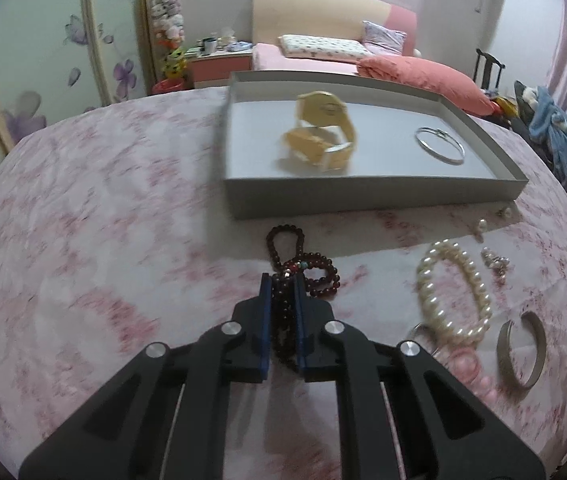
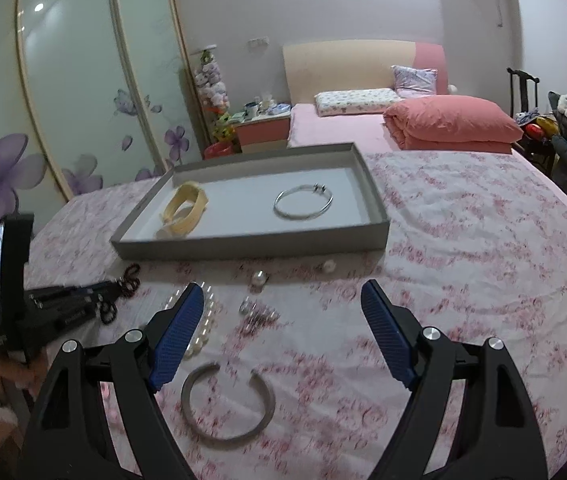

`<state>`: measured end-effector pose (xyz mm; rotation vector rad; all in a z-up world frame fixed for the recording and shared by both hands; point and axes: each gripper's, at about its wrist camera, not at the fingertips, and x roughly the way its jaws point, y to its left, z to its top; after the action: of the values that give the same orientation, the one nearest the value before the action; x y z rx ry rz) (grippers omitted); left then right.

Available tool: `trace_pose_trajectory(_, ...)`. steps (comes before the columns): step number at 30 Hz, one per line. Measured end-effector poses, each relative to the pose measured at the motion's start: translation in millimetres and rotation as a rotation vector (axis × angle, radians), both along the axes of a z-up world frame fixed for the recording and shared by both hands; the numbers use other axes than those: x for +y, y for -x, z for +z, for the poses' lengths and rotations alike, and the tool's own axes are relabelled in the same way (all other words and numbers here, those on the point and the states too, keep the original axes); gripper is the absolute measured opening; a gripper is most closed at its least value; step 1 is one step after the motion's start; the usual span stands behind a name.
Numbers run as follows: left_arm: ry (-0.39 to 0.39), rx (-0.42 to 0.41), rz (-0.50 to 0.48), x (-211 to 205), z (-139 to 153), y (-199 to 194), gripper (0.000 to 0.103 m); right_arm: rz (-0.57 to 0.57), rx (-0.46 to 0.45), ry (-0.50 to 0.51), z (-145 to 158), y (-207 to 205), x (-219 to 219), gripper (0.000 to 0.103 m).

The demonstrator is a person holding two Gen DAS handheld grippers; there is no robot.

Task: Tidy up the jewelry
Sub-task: 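Grasp the dark red bead bracelet with the left gripper while the right gripper grasps the open grey cuff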

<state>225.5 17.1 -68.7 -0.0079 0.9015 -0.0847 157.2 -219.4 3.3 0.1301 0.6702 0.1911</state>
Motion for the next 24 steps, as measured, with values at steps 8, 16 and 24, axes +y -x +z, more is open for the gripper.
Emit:
trace_pose_trajectory(8,0.011,-0.002,0.012,19.4,2.6,21.4,0.011,0.085,0.101,0.040,-24.4,18.7,14.6,0.081)
trace_pose_trajectory(16,0.017,0.000,-0.003,15.0,-0.2,26.5,0.011,0.127,0.184,0.075,-41.0,25.9,33.3,0.081)
trace_pose_trajectory(24,0.018,-0.001,-0.003,15.1,0.0,26.5,0.011,0.118,0.219,0.126,-48.0,21.2,52.6,0.080)
